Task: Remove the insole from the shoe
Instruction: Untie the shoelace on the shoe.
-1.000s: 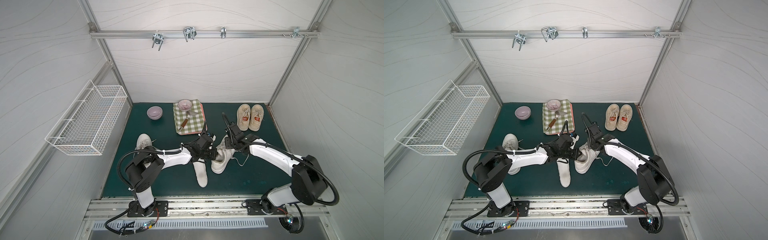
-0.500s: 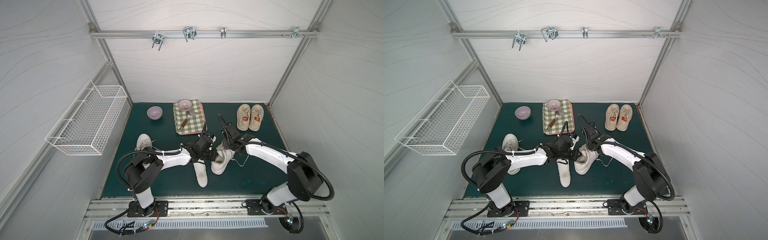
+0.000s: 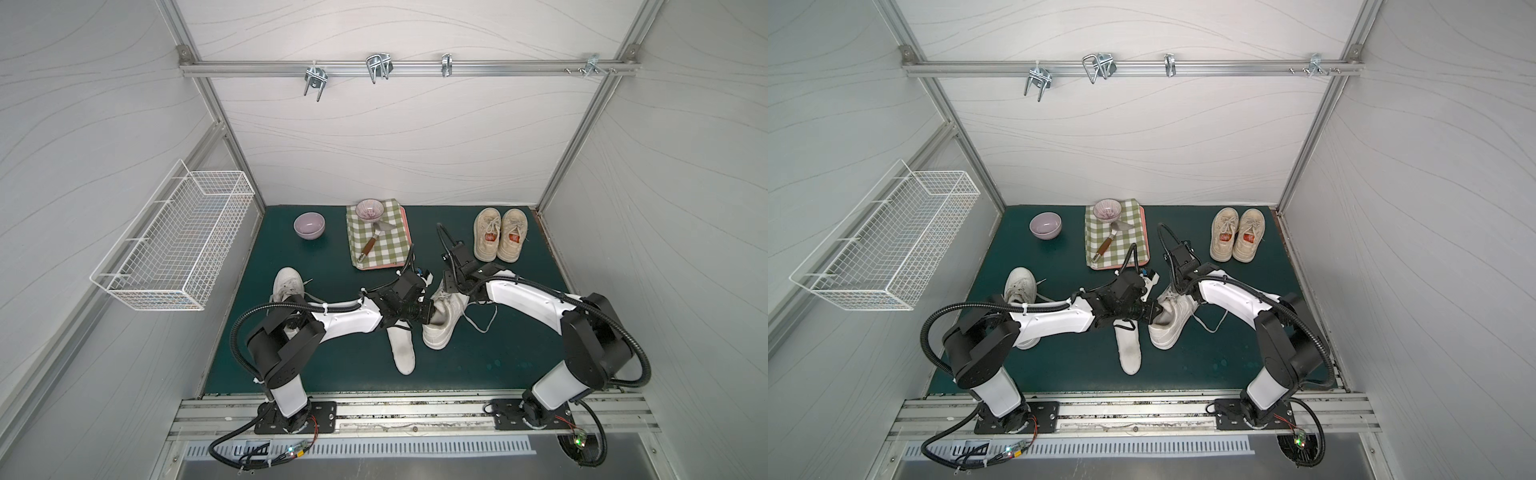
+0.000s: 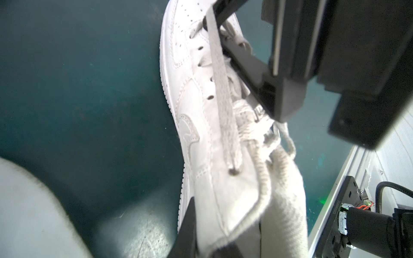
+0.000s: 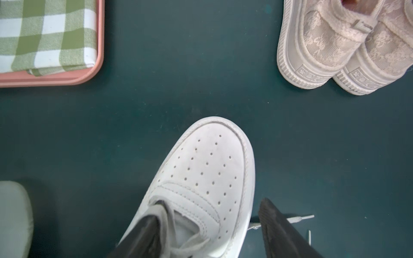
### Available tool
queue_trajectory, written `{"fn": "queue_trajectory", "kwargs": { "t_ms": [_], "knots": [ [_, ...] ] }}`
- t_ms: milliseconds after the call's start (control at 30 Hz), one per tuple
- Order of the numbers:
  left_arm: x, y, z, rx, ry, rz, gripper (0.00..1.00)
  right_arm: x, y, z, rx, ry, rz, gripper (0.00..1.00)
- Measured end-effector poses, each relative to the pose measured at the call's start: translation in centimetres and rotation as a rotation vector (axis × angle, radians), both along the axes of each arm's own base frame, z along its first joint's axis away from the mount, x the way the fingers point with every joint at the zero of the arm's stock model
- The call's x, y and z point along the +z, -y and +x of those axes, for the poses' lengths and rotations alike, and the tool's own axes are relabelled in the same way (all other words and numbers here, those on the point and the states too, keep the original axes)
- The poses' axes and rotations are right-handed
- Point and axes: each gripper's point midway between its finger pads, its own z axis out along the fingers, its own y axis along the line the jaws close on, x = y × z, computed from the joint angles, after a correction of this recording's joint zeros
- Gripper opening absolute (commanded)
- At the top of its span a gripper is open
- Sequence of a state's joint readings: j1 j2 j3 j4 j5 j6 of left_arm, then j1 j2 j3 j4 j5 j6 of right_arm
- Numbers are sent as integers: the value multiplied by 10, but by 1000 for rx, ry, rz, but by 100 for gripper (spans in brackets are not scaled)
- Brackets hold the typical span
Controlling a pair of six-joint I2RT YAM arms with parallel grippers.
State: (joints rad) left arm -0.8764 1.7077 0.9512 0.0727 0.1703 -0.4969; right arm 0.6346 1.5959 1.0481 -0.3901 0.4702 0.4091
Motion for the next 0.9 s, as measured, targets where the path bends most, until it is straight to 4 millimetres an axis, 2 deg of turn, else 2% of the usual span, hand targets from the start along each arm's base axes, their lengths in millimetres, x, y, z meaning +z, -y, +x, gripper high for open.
{"fn": "queue_trajectory", "kwargs": {
  "t_ms": [133,367,500,767,900],
  "knots": [
    [0,0,-2,-5,2,1,0,4,1,6,-24,24,25,75],
    [2,2,-29,-102,2,2,0,14,6,33,-89,48,84,83],
    [0,0,-35,-123,2,11,0,15,12,46,-117,47,101,87],
    [3,-6,-42,-150,16,8,0,36,3,86,-134,78,157,89],
    [11,-9,-50,-184,41,-3,0,40,4,115,-152,78,185,90]
  ]
}}
